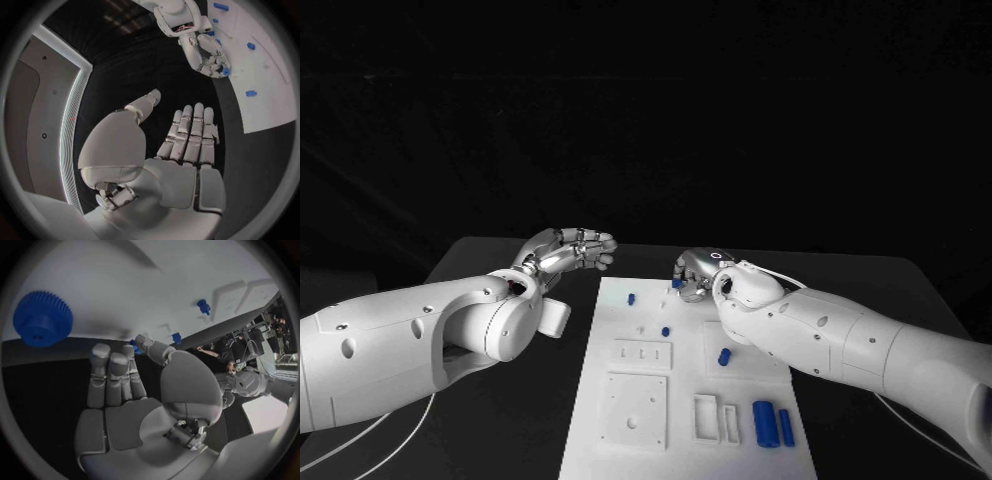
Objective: Assemble the parts on the task board
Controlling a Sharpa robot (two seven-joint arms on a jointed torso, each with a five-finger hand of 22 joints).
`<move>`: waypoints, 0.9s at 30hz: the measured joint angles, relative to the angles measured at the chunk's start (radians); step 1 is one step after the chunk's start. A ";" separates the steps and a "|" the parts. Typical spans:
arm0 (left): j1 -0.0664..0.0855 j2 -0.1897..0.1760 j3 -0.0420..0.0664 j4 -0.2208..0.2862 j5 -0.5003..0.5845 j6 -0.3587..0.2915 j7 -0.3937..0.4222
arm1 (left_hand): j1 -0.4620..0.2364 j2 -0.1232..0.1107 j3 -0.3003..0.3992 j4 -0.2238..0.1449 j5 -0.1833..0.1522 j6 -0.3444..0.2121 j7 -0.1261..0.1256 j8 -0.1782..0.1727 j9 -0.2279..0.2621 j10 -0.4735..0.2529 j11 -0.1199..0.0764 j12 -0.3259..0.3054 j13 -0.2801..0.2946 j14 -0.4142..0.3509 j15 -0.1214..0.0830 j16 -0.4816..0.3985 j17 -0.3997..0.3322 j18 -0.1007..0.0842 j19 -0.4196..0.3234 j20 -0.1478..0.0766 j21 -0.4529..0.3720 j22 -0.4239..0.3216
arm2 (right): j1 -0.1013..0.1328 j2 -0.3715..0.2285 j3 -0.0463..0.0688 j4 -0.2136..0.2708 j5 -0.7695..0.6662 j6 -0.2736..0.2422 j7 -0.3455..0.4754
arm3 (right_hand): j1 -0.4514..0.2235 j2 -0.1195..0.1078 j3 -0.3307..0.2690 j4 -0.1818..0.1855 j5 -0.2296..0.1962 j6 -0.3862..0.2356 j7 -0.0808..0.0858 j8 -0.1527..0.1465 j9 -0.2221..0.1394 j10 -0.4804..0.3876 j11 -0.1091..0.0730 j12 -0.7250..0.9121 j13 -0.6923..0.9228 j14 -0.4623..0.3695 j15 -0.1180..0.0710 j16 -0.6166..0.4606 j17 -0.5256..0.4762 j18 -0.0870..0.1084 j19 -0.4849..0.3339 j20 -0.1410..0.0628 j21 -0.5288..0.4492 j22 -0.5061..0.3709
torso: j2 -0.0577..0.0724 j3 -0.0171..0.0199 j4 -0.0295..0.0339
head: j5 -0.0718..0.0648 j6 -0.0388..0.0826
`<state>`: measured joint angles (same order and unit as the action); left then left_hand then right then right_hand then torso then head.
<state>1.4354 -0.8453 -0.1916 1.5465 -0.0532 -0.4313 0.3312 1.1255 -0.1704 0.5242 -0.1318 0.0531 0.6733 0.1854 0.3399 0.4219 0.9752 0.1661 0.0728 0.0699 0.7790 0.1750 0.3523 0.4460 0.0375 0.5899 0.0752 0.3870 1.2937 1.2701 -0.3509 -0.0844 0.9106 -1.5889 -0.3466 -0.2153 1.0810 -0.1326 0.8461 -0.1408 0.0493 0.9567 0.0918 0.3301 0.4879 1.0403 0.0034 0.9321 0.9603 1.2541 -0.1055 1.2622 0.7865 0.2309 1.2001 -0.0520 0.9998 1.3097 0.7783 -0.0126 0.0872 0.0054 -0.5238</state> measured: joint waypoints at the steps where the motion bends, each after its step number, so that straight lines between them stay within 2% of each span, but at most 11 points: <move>1: 0.000 0.000 0.000 0.000 0.000 0.000 0.000 | 0.000 0.000 0.000 0.000 0.000 0.000 0.000 0.000 0.000 0.000 0.000 0.000 0.000 0.000 0.000 0.000 0.000 0.000 0.000 0.000 0.000 0.000 | 0.000 0.000 0.000 0.003 -0.001 -0.001 0.002 | 0.000 0.000 0.000 0.000 0.000 0.000 0.000 0.000 0.000 0.000 0.000 0.000 0.000 0.000 0.000 0.000 0.000 0.000 0.000 0.000 0.000 0.000 | 0.000 0.0000 0.0000 | 0.000 0.000; 9: 0.000 -0.002 0.000 0.003 0.000 0.000 0.000 | 0.000 0.000 0.000 0.000 0.000 0.000 0.000 0.000 0.000 0.000 0.000 0.000 0.000 0.000 0.000 0.000 0.000 0.000 0.000 0.000 0.000 0.000 | 0.000 -0.008 0.000 0.024 -0.017 0.009 0.019 | 0.000 0.000 0.003 -0.003 0.000 0.001 -0.001 0.000 0.003 0.000 0.000 0.004 0.000 0.000 0.000 0.000 0.001 0.000 0.000 0.000 0.000 0.000 | 0.000 0.0002 0.0003 | 0.001 0.000; 20: 0.001 0.000 0.000 0.003 0.000 0.001 -0.001 | 0.000 0.000 0.000 0.000 0.000 0.000 0.000 -0.004 -0.001 0.000 0.000 0.000 0.000 0.000 0.000 0.000 0.000 0.000 0.000 0.000 0.000 0.001 | 0.000 -0.007 0.000 0.024 -0.052 0.060 0.020 | 0.000 0.000 0.002 -0.003 0.000 0.002 -0.001 0.000 0.003 0.000 0.000 0.004 0.000 0.000 0.000 0.000 0.002 0.000 0.000 0.000 0.000 0.000 | 0.000 0.0002 0.0005 | 0.002 0.000; 27: 0.002 -0.001 0.000 0.003 0.000 0.001 -0.001 | -0.003 0.003 0.000 0.000 0.000 0.000 0.000 -0.004 -0.001 0.000 0.000 0.000 0.000 0.000 0.000 0.000 0.000 0.000 0.000 0.000 0.000 0.001 | 0.000 -0.005 0.000 0.025 -0.065 0.075 0.017 | 0.000 0.000 0.002 -0.003 -0.003 0.002 -0.001 -0.001 0.002 0.000 0.000 0.004 0.000 0.000 0.000 0.000 0.002 0.000 0.000 0.000 0.000 0.000 | 0.001 0.0002 0.0016 | 0.001 0.000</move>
<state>1.4370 -0.8468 -0.1915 1.5495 -0.0532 -0.4305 0.3302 1.1221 -0.1670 0.5242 -0.1318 0.0531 0.6733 0.1854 0.3361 0.4211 0.9753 0.1661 0.0728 0.0698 0.7790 0.1750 0.3523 0.4459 0.0375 0.5899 0.0752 0.3870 1.2943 1.2703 -0.3559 -0.0846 0.9357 -1.6537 -0.2721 -0.1979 1.0810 -0.1329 0.8485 -0.1439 0.0464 0.9585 0.0907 0.3295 0.4899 1.0403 0.0036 0.9359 0.9602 1.2544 -0.1052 1.2623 0.7885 0.2310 1.2001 -0.0516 0.9999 1.3097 0.7789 -0.0124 0.0889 0.0062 -0.5242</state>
